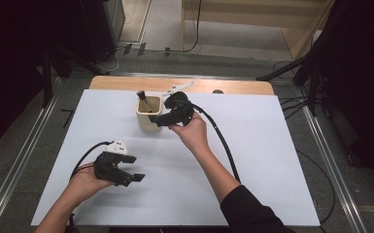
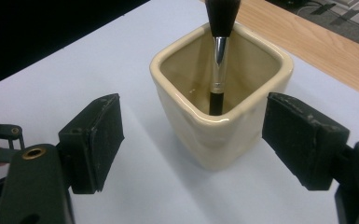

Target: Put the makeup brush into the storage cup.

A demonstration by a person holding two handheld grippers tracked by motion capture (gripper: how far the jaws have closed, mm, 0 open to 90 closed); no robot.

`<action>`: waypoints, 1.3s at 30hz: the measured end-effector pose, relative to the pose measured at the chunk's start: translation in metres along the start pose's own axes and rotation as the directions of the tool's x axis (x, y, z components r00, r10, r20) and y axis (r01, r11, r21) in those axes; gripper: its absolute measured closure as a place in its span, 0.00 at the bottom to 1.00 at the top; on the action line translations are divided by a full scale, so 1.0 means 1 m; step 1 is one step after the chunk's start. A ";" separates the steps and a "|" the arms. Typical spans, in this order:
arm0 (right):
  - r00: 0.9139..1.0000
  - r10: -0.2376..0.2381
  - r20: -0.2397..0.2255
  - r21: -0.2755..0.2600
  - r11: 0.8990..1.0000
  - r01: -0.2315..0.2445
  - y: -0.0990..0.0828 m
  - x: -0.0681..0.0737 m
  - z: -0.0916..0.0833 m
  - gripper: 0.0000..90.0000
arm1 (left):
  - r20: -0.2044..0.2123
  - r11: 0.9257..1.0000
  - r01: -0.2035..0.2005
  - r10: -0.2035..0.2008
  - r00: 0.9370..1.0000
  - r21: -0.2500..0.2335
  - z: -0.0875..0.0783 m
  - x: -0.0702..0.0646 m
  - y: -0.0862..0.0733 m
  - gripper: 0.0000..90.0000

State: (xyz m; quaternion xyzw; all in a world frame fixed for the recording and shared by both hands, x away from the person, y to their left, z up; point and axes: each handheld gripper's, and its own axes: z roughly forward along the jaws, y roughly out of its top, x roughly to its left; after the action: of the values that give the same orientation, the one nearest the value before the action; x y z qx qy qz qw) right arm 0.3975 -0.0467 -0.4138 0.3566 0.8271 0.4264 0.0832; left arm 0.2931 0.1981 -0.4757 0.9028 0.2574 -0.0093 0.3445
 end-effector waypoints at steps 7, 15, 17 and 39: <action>0.999 -0.013 -0.029 0.013 1.000 0.013 -0.006 0.001 -0.006 0.25 | -0.002 1.000 0.007 -0.007 1.000 0.002 0.000 0.002 0.000 0.27; 0.998 -0.030 -0.049 0.047 0.998 0.032 -0.018 0.002 -0.011 0.25 | -0.006 1.000 0.014 -0.014 1.000 -0.004 0.000 0.004 0.000 0.27; 0.998 -0.030 -0.055 0.055 0.998 0.033 -0.021 0.002 -0.013 0.25 | -0.006 1.000 0.011 -0.011 1.000 -0.003 0.000 0.004 0.000 0.27; 0.998 -0.024 -0.059 0.084 0.996 0.029 -0.059 -0.001 -0.027 0.25 | -0.015 1.000 0.009 -0.009 1.000 -0.001 0.000 0.005 0.000 0.27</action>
State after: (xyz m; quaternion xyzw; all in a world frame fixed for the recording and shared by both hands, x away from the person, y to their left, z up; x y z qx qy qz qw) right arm 0.3561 -0.0875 -0.4428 0.3361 0.8512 0.4001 0.0497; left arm 0.2976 0.2006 -0.4769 0.9015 0.2642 -0.0038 0.3429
